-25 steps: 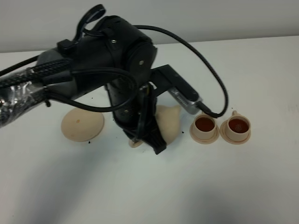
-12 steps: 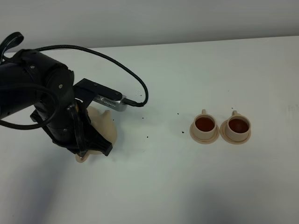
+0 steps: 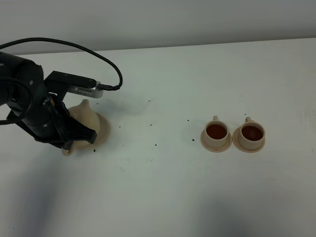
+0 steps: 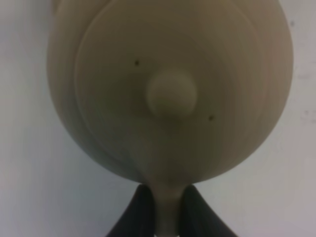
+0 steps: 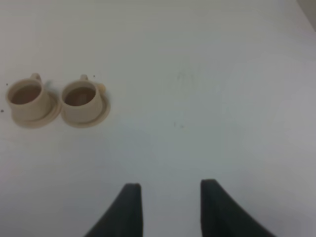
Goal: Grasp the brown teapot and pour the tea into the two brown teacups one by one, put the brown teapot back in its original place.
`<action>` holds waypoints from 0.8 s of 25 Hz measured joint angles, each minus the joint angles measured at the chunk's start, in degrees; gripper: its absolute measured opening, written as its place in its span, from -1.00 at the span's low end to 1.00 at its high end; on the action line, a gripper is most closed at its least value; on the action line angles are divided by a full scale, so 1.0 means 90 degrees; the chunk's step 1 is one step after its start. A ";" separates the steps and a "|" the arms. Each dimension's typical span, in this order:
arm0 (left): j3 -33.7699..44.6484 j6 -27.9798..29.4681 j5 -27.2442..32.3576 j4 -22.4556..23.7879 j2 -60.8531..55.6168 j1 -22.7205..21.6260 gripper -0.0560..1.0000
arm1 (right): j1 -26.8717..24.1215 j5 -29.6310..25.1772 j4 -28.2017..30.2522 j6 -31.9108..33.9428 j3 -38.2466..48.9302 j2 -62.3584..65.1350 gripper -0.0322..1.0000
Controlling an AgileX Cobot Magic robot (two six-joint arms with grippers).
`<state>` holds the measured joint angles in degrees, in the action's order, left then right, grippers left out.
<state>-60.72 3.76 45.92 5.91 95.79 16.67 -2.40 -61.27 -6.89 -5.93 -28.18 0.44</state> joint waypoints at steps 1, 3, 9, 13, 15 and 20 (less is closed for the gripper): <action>0.0000 -0.0006 -0.0044 0.0006 0.0038 -0.0081 -0.61 | 0.0000 0.0000 0.0000 0.0000 0.0000 0.0000 -0.33; 0.0000 -0.0006 -0.0136 0.0043 0.0158 -0.0198 -0.61 | 0.0000 0.0000 0.0000 0.0000 0.0000 0.0000 -0.33; 0.0000 -0.0011 -0.0647 0.0125 0.0642 -0.0303 -0.61 | 0.0000 0.0000 0.0000 0.0000 0.0000 0.0000 -0.33; 0.0000 -0.0017 -0.0993 0.0125 0.0794 -0.0303 -0.61 | 0.0000 0.0000 0.0000 0.0000 0.0000 0.0000 -0.33; 0.0000 -0.0017 -0.1045 0.0125 0.0834 -0.0303 -0.61 | 0.0000 0.0000 0.0000 0.0000 0.0000 0.0000 -0.33; 0.0000 -0.0017 -0.1075 0.0125 0.0941 -0.0303 -0.61 | 0.0000 0.0000 0.0000 0.0000 0.0000 0.0000 -0.33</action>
<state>-60.72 3.60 36.24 7.04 104.25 13.95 -2.40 -61.27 -6.89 -5.93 -28.18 0.44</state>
